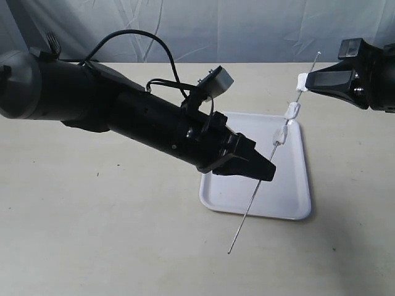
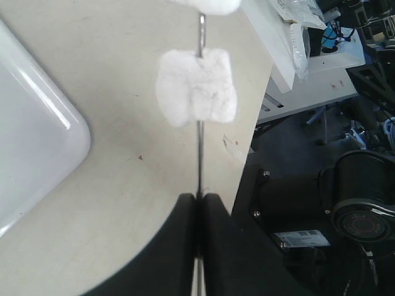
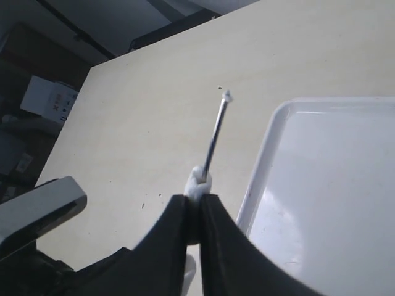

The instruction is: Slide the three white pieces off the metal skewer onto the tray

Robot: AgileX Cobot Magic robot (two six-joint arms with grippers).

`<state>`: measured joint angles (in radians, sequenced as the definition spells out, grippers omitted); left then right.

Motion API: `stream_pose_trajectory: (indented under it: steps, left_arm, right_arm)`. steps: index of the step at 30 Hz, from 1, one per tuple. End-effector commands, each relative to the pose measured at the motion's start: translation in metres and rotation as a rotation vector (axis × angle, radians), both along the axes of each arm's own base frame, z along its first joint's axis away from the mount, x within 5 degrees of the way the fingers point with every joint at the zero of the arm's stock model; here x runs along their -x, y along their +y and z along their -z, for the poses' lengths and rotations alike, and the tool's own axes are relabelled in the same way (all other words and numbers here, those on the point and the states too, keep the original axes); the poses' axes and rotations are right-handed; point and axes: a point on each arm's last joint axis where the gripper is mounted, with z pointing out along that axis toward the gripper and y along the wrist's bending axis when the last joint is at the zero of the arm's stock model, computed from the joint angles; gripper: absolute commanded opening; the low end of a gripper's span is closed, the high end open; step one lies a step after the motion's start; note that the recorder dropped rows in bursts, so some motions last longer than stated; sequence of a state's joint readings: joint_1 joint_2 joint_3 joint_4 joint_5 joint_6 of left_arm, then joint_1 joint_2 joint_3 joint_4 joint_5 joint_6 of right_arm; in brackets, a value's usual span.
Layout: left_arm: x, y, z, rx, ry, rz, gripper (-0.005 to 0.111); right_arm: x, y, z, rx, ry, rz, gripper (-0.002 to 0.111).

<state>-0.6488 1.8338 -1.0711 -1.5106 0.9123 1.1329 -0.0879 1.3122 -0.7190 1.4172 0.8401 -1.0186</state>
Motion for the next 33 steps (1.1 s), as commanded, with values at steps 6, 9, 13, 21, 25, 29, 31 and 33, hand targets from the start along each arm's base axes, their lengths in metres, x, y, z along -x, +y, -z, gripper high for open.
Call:
stream_pose_trajectory:
  steps: [6, 9, 13, 21, 25, 29, 31, 33]
  left_arm:
    - [0.006, 0.003, 0.004, -0.031, 0.021, 0.039, 0.0]
    - [0.009, 0.005, 0.01, -0.045, 0.032, 0.035, 0.0]
    - [0.013, 0.009, 0.017, -0.058, 0.043, 0.041, 0.0]
    - [0.018, 0.01, 0.019, -0.057, 0.062, 0.072, 0.0]
    - [0.017, 0.011, 0.017, -0.059, 0.048, 0.066, 0.0]
    - [0.016, 0.012, 0.015, -0.082, 0.016, 0.054, 0.0]
    - [0.015, 0.014, 0.015, -0.114, -0.007, 0.035, 0.0]
    - [0.014, 0.015, 0.014, -0.126, -0.025, 0.023, 0.0]
  right_arm:
    - [-0.006, -0.004, -0.002, -0.003, -0.018, 0.076, 0.007]
    - [-0.007, -0.004, -0.003, -0.02, -0.02, 0.088, 0.007]
    - [-0.008, -0.004, -0.004, -0.022, -0.033, 0.097, 0.007]
    - [-0.011, -0.007, -0.004, -0.023, -0.036, 0.143, 0.001]
    - [-0.01, -0.007, -0.003, -0.003, -0.035, 0.134, -0.001]
    - [-0.011, -0.011, 0.0, 0.04, -0.02, 0.171, 0.003]
    - [-0.011, -0.012, 0.001, 0.045, -0.018, 0.172, 0.013]
    - [-0.011, -0.01, 0.0, 0.036, -0.017, 0.156, 0.028]
